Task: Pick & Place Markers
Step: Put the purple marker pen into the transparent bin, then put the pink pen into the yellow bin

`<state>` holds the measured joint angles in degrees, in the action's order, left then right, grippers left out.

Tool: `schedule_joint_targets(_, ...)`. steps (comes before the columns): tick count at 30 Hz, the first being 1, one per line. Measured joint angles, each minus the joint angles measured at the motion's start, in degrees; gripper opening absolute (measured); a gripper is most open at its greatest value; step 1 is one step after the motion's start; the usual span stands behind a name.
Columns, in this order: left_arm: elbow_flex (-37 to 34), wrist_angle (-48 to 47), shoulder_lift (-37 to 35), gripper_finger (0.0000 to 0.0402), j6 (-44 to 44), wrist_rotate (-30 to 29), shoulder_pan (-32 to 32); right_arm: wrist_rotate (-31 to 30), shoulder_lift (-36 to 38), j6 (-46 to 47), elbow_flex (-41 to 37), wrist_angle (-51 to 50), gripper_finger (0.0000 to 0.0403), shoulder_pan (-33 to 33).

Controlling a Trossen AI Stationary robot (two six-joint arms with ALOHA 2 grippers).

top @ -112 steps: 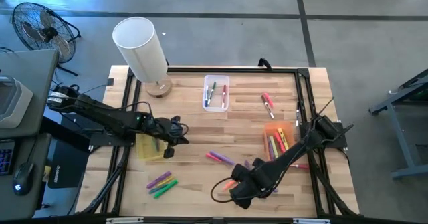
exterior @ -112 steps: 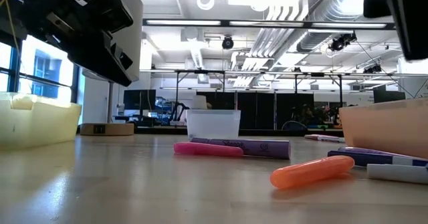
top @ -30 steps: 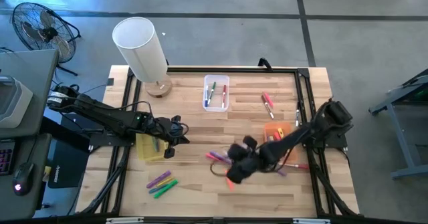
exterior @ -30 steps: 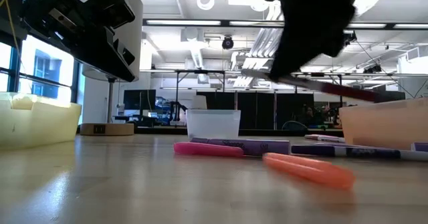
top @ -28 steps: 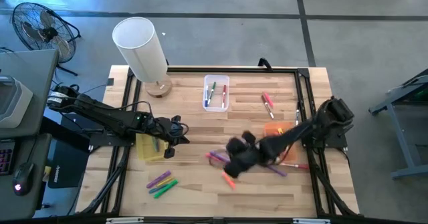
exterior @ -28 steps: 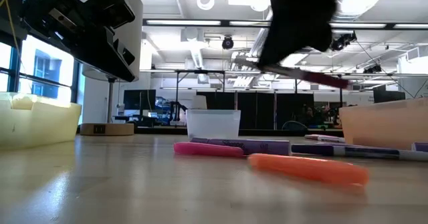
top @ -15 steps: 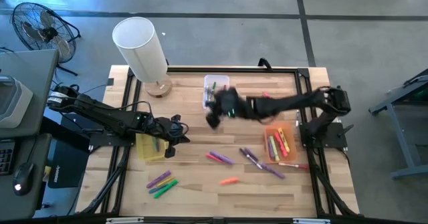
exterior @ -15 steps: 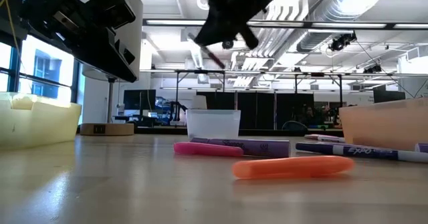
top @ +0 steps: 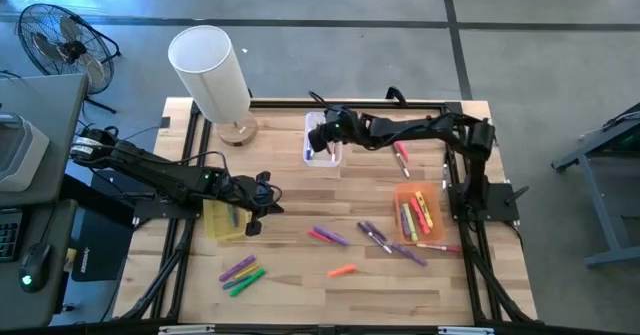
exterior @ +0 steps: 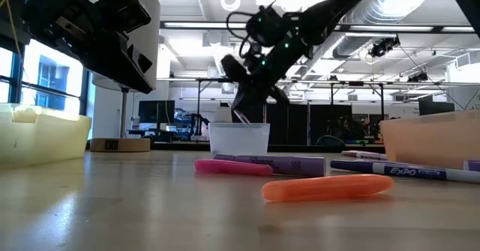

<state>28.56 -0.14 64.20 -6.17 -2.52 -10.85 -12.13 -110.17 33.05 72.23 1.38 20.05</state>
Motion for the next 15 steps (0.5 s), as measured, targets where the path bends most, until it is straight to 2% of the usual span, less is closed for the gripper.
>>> schedule_joint_targets(15,-0.02,0.02,0.00,0.0000,-0.03,0.00,0.00,-0.64,-1.07,-0.52,0.00,-0.25,0.0082,0.24)
